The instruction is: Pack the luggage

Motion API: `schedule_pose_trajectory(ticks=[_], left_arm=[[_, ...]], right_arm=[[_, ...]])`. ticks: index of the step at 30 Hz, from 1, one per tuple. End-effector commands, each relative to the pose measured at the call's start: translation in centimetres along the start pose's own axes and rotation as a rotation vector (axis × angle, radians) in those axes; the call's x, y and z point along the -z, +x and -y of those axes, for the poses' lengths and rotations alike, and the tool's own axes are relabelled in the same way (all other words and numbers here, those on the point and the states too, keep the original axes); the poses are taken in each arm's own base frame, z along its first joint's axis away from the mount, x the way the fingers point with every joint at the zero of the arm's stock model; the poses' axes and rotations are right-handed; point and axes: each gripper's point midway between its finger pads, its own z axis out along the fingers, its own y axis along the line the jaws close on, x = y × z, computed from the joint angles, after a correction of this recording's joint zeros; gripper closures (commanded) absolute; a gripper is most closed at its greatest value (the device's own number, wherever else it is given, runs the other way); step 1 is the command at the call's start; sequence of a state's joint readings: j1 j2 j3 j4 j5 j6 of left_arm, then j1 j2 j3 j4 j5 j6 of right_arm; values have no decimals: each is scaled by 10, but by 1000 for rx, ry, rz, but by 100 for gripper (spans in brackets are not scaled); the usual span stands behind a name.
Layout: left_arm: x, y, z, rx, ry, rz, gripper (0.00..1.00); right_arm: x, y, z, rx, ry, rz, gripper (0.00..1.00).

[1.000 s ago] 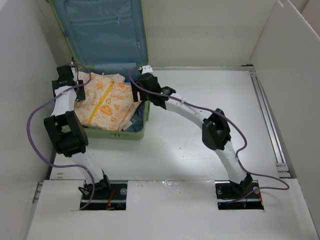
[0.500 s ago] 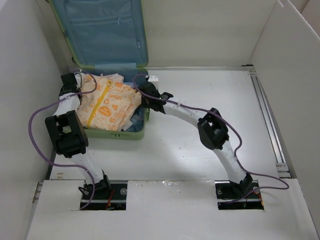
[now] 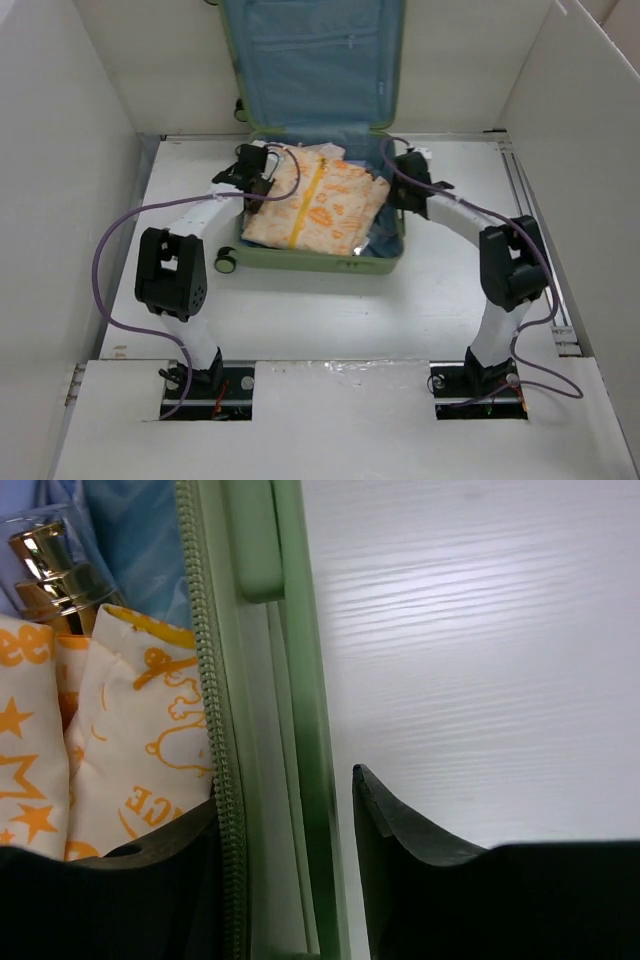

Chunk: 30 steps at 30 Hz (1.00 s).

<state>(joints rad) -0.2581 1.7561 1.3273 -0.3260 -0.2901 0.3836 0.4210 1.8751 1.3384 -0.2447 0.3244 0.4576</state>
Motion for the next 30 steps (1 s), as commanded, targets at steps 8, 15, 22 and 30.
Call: schedule_pose_trajectory(ticks=[8, 15, 22, 30], left_arm=[[117, -142, 32, 181, 376, 330, 32], [202, -254, -69, 457, 104, 793, 26], [195, -327, -126, 509, -163, 1093, 25], [168, -382, -133, 519, -190, 1328, 21]], right_arm=[[-3, -41, 64, 169, -96, -32, 96], [30, -61, 76, 96, -132, -35, 26], [53, -126, 61, 227, -229, 110, 0], [63, -166, 28, 263, -397, 220, 0]])
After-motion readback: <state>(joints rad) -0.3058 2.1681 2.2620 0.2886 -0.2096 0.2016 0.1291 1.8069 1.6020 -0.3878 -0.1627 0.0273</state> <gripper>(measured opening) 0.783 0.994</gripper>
